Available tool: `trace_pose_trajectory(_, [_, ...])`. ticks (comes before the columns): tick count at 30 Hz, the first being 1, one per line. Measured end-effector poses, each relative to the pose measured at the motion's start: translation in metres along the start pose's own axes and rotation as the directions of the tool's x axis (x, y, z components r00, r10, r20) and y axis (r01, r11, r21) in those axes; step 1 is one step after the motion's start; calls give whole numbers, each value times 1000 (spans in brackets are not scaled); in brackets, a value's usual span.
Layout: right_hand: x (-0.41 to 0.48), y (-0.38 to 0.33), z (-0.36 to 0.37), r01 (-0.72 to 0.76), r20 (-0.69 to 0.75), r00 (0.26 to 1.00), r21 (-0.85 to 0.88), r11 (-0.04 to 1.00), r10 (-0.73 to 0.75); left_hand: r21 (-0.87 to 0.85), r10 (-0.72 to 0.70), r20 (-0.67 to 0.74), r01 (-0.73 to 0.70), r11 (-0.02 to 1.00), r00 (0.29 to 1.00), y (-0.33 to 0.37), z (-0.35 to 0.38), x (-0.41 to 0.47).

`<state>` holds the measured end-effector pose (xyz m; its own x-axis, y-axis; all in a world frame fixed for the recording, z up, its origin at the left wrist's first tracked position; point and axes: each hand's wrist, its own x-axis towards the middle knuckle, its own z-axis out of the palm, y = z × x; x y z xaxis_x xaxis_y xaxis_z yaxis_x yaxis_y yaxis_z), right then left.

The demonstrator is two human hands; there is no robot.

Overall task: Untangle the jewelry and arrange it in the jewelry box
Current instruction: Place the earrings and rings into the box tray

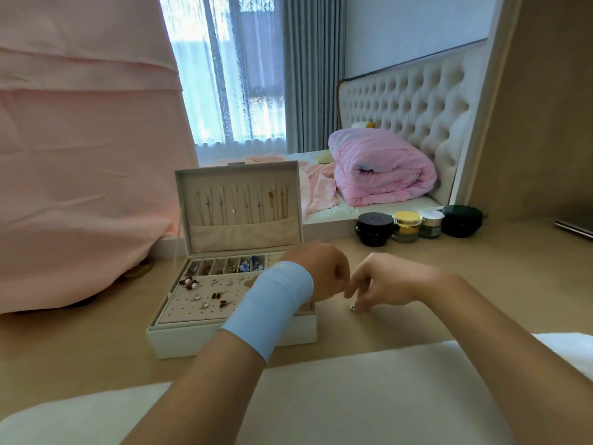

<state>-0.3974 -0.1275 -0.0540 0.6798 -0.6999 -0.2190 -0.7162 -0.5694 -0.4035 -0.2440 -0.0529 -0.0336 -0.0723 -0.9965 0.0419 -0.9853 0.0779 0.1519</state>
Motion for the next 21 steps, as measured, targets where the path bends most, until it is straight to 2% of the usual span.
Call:
trace_pose_trajectory(3, [7, 5, 6, 15, -41, 999, 2, 1000, -15, 33, -24, 77, 21, 999, 997, 1, 10, 7])
trace_pose_trajectory(5, [12, 7, 8, 26, -62, 998, 16, 1000, -25, 27, -25, 81, 23, 999, 996, 0, 14, 9])
trace_pose_trajectory(9, [15, 6, 7, 51, -93, 995, 66, 997, -44, -15, -4, 38, 4, 1000, 999, -5, 19, 10])
trace_pose_trajectory(13, [11, 7, 1, 103, -172, 983, 246, 964, -61, -140, 9, -65, -18, 990, 998, -13, 15, 6])
trace_pose_trajectory(17, [5, -4, -1, 219, -271, 958, 489, 845, -92, -334, -61, -195, -7, 943, 979, -26, 5, -2])
trace_pose_trajectory(21, [3, -26, -7, 280, -344, 938, 686, 672, -39, -502, -97, -350, -99, 859, 932, -41, -11, -14])
